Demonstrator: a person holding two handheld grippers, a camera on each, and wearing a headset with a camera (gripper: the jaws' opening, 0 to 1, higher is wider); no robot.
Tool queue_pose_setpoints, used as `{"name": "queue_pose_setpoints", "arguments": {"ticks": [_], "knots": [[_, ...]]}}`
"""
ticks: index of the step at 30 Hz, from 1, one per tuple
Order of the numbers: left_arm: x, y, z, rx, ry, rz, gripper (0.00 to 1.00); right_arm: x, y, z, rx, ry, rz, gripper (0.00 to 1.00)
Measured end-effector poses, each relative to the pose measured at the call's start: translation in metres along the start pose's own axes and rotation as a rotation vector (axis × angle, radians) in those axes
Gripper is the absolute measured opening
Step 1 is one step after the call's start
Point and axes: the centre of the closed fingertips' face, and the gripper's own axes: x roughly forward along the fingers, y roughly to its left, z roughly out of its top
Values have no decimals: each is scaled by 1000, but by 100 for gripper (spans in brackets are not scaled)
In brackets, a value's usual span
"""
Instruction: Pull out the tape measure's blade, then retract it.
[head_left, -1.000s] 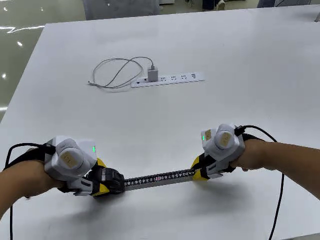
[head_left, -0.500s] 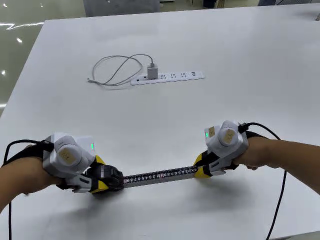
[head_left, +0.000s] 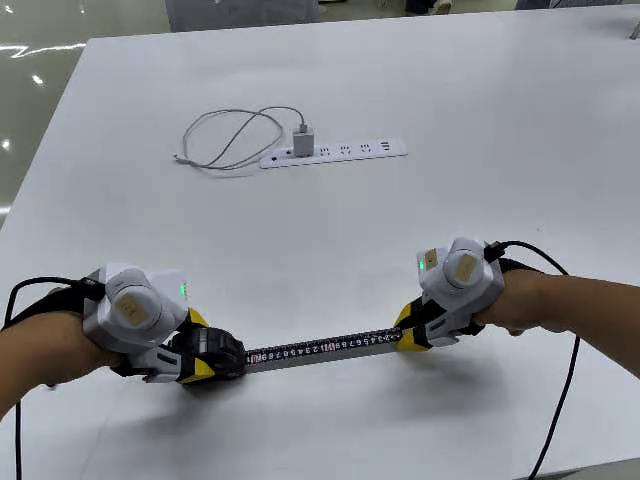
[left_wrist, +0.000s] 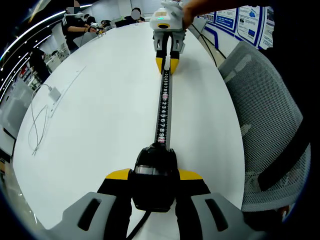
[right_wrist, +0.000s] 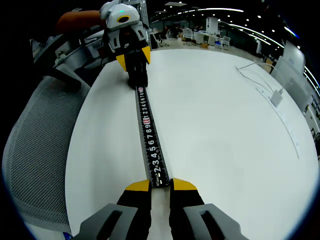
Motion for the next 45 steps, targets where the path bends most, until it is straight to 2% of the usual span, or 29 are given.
{"name": "queue_pose_setpoints", "arguments": {"ticks": [25,28,30,36,41,45], "knots": [[1,0,1,-4,0,4,28,-10,-3,-14,25,5,-12,9],[1,0,1,-4,-1,5,28,-10,-4,-13,67,5,-4,9],[2,0,1,2,1,5,28,-9,-4,-13,46,15,-8,9],[2,0,1,0,0,3,28,-9,-3,-13,60,25,-2,10],[2,1,0,-4,-2,2,29,-8,-2,-12,1,68,-7,10],[3,0,-1,-2,0,7,29,-7,-3,-13,-18,83,-10,10]]}}
